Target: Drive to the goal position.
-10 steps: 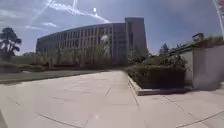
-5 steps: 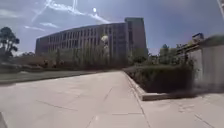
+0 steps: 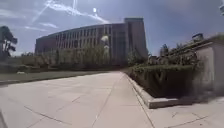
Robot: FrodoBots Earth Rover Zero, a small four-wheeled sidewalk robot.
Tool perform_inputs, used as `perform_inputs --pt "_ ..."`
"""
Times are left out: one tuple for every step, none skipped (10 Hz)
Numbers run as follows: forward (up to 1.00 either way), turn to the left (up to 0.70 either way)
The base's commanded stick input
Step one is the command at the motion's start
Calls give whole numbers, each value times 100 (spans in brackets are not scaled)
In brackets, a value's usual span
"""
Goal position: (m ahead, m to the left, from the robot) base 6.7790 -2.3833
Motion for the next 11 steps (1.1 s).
perform_inputs --pt "70 -3" --pt "70 -3" --pt "70 -3" --pt "70 -3" --pt "70 -3" --pt "70 -3" --pt "70 -3" --pt "70 -3" --pt "70 -4" --pt "70 -15" --pt "70 -32"
